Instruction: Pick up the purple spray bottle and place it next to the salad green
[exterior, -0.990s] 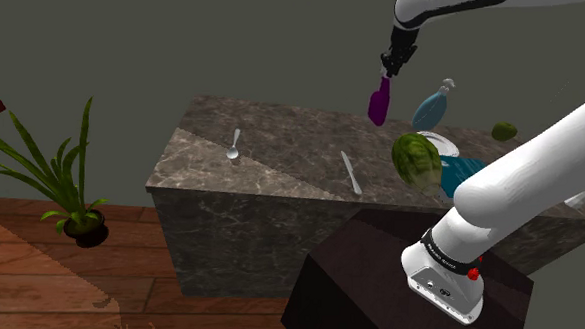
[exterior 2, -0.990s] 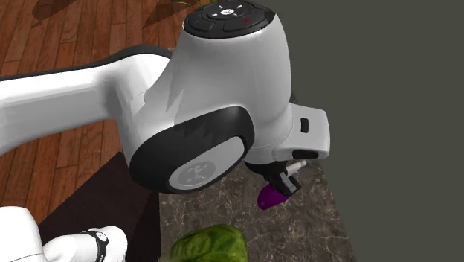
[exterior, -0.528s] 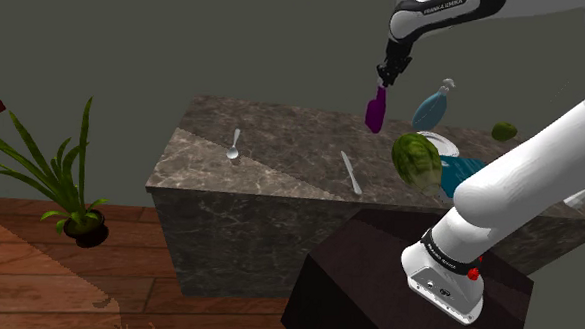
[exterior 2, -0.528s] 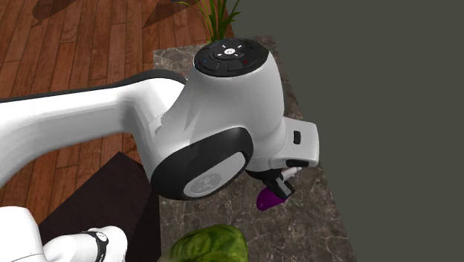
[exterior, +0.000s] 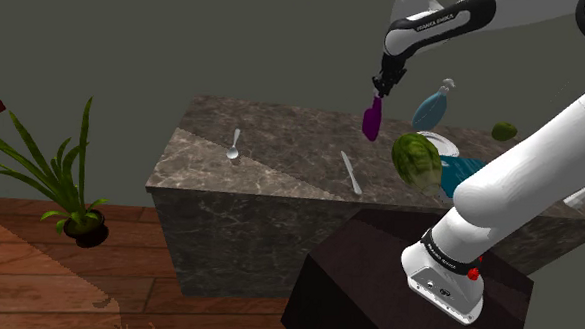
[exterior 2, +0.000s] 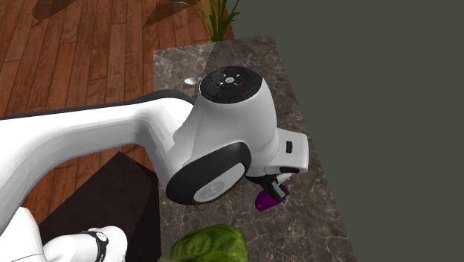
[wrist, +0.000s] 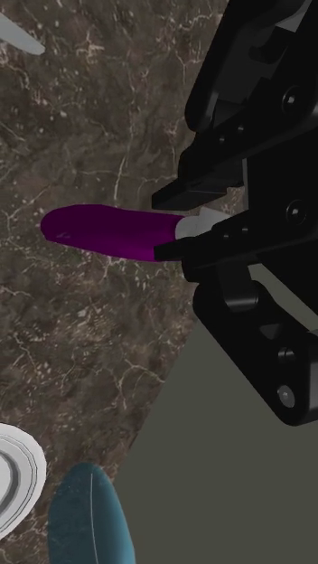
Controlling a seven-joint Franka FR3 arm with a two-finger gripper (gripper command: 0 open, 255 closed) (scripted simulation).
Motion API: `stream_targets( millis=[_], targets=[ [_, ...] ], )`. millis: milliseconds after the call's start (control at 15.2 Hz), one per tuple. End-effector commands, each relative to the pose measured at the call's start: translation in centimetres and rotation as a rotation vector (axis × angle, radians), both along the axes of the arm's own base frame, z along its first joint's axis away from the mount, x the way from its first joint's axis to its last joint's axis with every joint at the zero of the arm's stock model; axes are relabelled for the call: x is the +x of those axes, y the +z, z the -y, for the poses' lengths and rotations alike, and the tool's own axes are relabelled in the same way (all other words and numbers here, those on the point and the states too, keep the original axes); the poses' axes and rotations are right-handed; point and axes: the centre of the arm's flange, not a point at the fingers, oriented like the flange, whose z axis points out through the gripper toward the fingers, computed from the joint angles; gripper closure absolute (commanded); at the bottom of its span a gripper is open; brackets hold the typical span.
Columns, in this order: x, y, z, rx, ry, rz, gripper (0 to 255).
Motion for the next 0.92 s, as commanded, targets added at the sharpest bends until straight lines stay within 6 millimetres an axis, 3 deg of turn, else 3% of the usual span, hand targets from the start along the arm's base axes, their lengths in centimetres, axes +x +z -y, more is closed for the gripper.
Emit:
stream_targets(
  millis=[0, 396, 462, 792, 858],
  targets=[
    [0.0, -0.5, -0.1, 0.0, 0.0, 0.001, 255],
    [0.0, -0.5, -0.1, 0.0, 0.0, 0.001, 255],
    [0.0, -0.5, -0.1, 0.0, 0.0, 0.001, 0],
    [0.0, -0.5, -0.1, 0.0, 0.0, 0.001, 0],
    [-0.1, 0.7, -0.5, 0.0, 0.0, 0.001, 0]
  ],
)
